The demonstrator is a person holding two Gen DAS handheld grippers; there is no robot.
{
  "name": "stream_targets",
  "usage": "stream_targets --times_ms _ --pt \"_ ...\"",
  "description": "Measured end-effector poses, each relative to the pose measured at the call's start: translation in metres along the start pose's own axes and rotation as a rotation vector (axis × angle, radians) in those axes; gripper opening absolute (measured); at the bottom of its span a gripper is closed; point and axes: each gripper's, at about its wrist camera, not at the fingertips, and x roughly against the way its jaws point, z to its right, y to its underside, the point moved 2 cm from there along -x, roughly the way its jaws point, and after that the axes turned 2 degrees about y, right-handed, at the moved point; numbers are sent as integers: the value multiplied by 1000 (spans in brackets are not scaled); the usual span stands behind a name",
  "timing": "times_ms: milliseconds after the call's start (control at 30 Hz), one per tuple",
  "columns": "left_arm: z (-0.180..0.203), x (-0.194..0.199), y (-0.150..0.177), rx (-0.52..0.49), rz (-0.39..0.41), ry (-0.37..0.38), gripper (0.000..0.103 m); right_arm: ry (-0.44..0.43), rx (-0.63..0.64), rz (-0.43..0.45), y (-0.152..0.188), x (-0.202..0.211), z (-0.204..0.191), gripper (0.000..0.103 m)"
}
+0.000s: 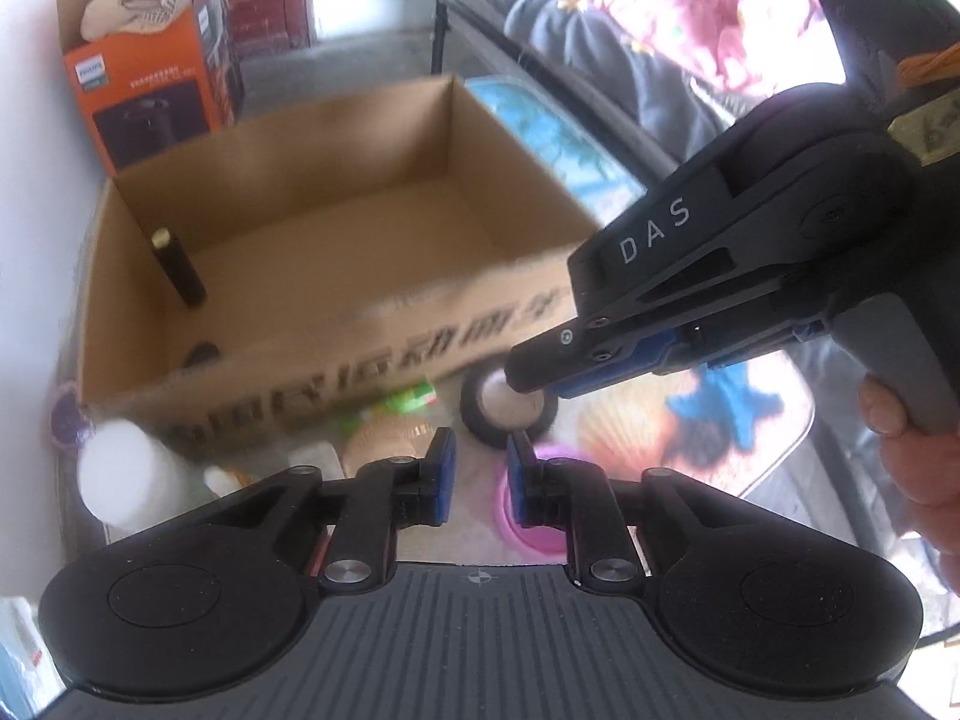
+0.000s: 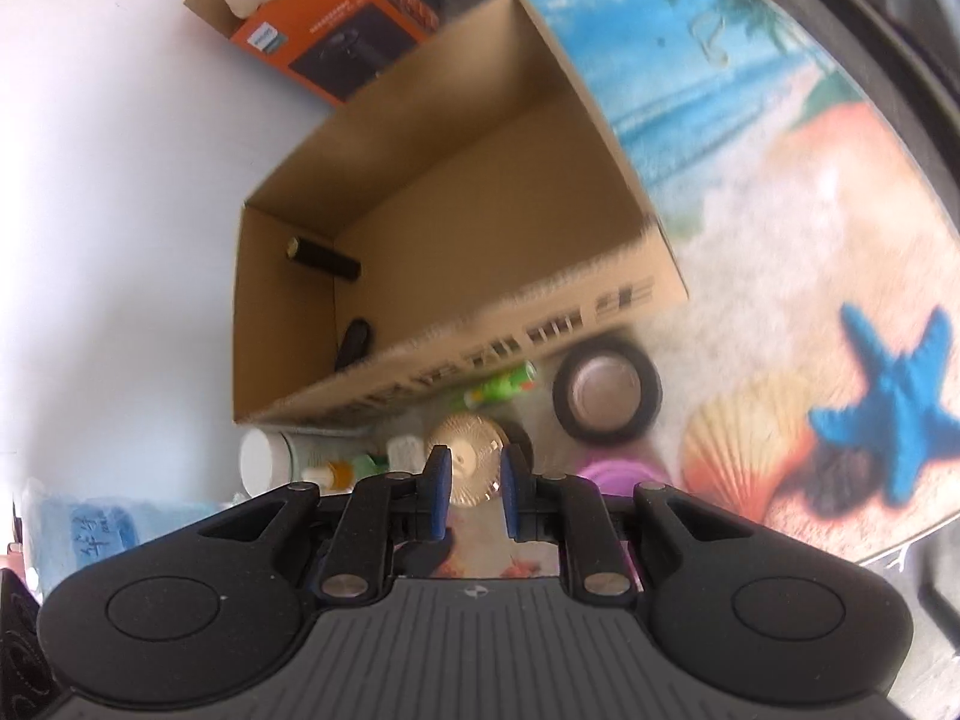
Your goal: Organize rigid objects
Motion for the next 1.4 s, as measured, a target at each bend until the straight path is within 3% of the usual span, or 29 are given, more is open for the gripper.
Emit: stream_targets --times_ms 167,300,467,600,833,900,1033,1300,1400 --pt "8 -29 23 61 -119 20 38 134 74 -49 3 -22 23 24" --pt "13 -53 34 164 -174 35 40 197 125 -104 2 -33 44 30" --pt "13 -67 34 269 -181 15 40 197 202 -149 4 -46 54 31" --pt "12 -69 30 314 -151 -37 38 201 274 -168 6 -54 54 31" --pt "9 -65 31 341 -138 -88 24 159 335 -189 3 -63 51 28" --pt "9 -68 31 358 -135 -97 20 148 342 -197 4 -66 50 23" --pt "8 -68 34 369 -122 -93 14 124 317 -198 4 -69 51 15" --pt "14 -61 30 364 -107 -27 9 100 296 -157 11 -54 44 15" --pt "16 -57 29 317 -113 -75 11 137 288 -135 15 -47 44 15"
